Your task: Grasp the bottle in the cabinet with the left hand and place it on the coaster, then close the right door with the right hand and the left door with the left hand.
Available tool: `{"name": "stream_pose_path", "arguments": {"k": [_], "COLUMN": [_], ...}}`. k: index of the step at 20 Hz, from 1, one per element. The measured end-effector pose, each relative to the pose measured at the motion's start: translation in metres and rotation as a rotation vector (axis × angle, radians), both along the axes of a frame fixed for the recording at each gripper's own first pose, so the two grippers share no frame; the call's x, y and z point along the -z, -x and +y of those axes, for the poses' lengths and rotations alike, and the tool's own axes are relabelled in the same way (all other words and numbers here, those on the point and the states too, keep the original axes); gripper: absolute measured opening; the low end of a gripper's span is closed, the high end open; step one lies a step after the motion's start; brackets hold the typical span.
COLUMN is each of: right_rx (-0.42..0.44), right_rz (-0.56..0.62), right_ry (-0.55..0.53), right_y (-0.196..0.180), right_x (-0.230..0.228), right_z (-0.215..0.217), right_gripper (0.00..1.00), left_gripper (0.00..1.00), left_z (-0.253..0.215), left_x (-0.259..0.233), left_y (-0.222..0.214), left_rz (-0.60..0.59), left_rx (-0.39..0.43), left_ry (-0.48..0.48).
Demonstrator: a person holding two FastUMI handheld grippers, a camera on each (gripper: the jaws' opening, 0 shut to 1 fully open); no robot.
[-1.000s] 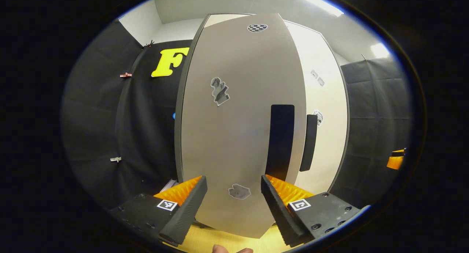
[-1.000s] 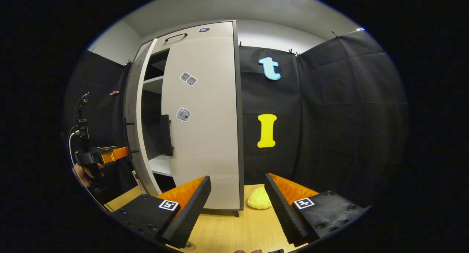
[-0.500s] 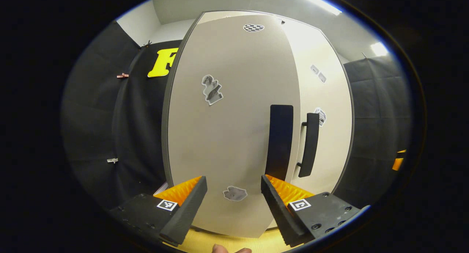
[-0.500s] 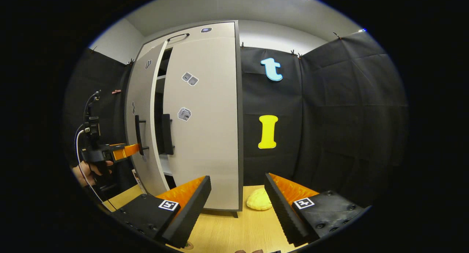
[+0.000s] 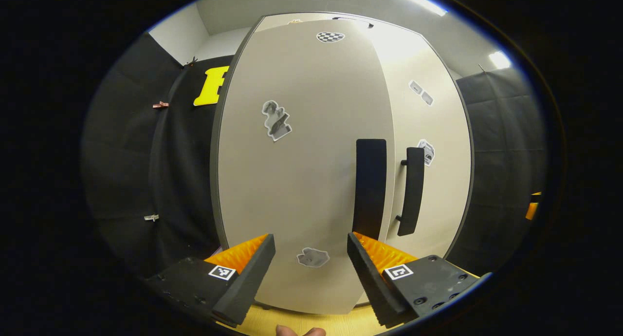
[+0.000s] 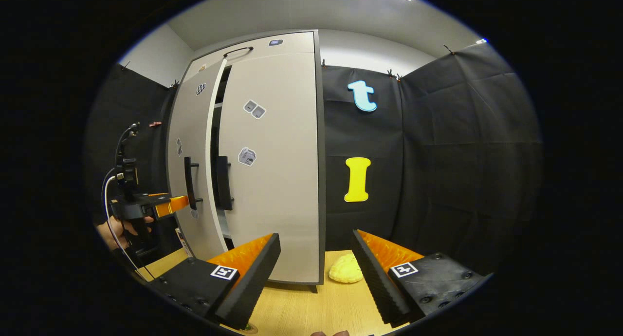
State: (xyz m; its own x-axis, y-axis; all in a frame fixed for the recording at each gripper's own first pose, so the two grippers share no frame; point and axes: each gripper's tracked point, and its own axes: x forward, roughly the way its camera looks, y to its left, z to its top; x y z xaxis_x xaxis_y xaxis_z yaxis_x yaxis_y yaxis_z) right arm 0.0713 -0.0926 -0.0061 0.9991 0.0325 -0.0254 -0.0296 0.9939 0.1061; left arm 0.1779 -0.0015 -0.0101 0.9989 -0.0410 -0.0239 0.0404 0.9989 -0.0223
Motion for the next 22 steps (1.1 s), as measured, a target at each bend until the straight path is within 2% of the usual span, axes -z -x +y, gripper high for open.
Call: {"name": "stream_pose_path", "arguments": {"k": [12, 18, 22], "right_rx": [-0.004, -0.015, -0.020], "right_rz": [-0.035, -0.059, -0.087], "right_ry": [0.008, 0.000, 0.004], "right_y": [0.024, 0.031, 0.035], "right_x": [-0.019, -0.030, -0.041], "right_z": [0.025, 0.049, 0.064], "right_gripper": [0.98, 0.98, 0.98], "left_gripper": [0.95, 0.95, 0.95], "left_z": [0.006, 0.022, 0.032], "left_x": [-0.016, -0.024, -0.030], "left_y": [0.083, 0.130, 0.159], "left_rz": [-0.019, -0.046, -0.070], "left_rx": [0.035, 0.011, -0.009], "left_ry": [-0.003, -0.055, -0.051]}}
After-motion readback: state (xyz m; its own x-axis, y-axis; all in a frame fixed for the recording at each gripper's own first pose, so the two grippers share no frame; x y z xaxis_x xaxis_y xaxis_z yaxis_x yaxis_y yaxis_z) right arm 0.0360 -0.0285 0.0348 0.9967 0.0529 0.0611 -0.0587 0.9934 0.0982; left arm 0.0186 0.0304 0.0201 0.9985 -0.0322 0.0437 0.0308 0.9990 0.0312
